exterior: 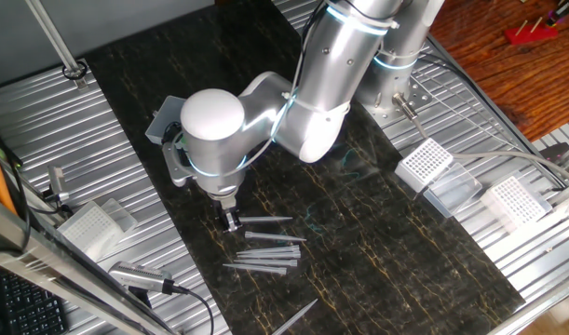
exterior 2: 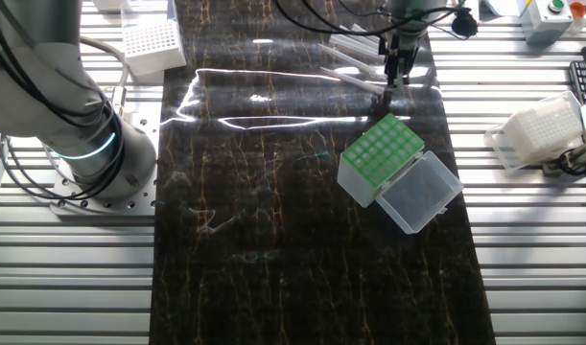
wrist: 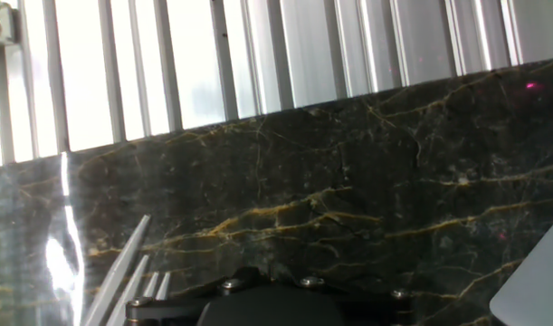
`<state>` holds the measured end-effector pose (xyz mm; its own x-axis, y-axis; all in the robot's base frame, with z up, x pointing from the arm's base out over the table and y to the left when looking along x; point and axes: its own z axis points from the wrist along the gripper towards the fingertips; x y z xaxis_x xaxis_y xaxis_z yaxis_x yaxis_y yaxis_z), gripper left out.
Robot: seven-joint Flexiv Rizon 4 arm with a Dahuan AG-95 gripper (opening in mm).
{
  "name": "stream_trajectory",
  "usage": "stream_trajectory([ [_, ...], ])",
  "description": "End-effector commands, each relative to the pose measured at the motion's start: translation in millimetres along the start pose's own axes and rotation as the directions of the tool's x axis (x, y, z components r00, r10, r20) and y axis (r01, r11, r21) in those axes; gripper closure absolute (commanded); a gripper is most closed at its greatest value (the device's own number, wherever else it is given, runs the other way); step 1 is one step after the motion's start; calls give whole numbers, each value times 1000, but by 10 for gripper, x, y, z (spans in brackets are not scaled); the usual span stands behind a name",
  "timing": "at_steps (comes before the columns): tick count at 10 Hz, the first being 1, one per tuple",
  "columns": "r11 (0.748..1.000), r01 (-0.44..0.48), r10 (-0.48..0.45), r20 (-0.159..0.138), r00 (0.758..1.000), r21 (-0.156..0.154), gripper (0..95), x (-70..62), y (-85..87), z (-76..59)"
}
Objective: Insert a large pipette tip into the holder for large pipette tips
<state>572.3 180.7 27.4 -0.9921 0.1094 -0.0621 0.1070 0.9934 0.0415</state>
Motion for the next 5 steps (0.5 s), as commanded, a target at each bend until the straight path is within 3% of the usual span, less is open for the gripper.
stream_trajectory([
  [1, 1000, -12, 12, -5, 1000, 0, 760, -5, 6, -8],
  [5, 999, -32, 32, -13, 999, -2, 760, 55, 0, 63],
])
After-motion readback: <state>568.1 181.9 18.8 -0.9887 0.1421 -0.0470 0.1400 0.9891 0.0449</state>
